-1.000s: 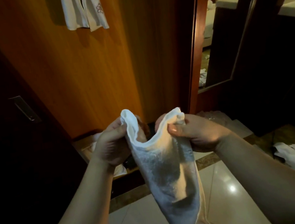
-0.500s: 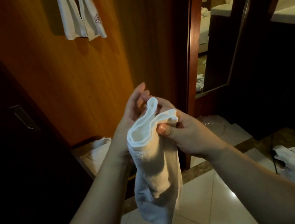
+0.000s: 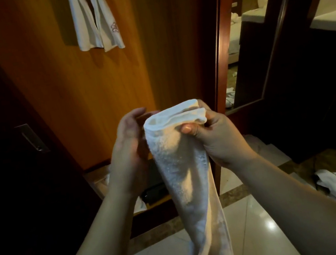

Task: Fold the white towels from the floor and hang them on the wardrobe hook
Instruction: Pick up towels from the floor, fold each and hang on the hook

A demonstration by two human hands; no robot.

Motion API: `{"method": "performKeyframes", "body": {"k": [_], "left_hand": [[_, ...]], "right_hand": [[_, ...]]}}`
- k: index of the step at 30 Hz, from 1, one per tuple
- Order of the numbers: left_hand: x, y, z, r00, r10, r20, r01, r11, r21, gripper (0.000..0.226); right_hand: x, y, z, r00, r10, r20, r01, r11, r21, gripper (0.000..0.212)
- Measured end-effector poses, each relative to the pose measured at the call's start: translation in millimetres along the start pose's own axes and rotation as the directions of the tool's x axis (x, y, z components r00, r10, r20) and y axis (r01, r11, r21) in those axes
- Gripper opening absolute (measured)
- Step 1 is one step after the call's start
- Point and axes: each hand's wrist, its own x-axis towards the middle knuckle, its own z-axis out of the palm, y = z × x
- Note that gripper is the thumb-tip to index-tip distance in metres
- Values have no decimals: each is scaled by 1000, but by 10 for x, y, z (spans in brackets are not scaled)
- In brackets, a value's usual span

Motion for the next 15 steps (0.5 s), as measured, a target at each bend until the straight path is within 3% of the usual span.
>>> {"method": "performKeyframes", "body": {"k": [3,5,7,9,10,12,15], "left_hand": [[-86,107,-127,929,272,251,-342,890,302,37],[-42,228,-164,881,222,417,-436,721,538,28],[52,337,-180,881,115,459,-453,484,749,18],[145,429,-171,864,47,502,-500,208,841,21],[175,469,-157,861,11,509,-504,157,849,22],[190,515,-117,870,4,493,-483,207,851,20],[169,493,-59,920,33,390,-366,428,827,12]], "right_hand": [[49,-23,-63,1000,-2,-24,1,998,-63,18],[59,-25,-102,1000,-9,3,9,996,-91,29],[65,-53,-141,999,-13,37,17,993,-116,30],[68,-61,-180,997,-1,76,14,985,-170,20],[65,-54,-192,997,-6,79,21,983,-183,17],[67,-45,-197,999,-34,34,39,981,-191,26],[91,-67,-199,998,-64,-11,62,983,-173,32]]}}
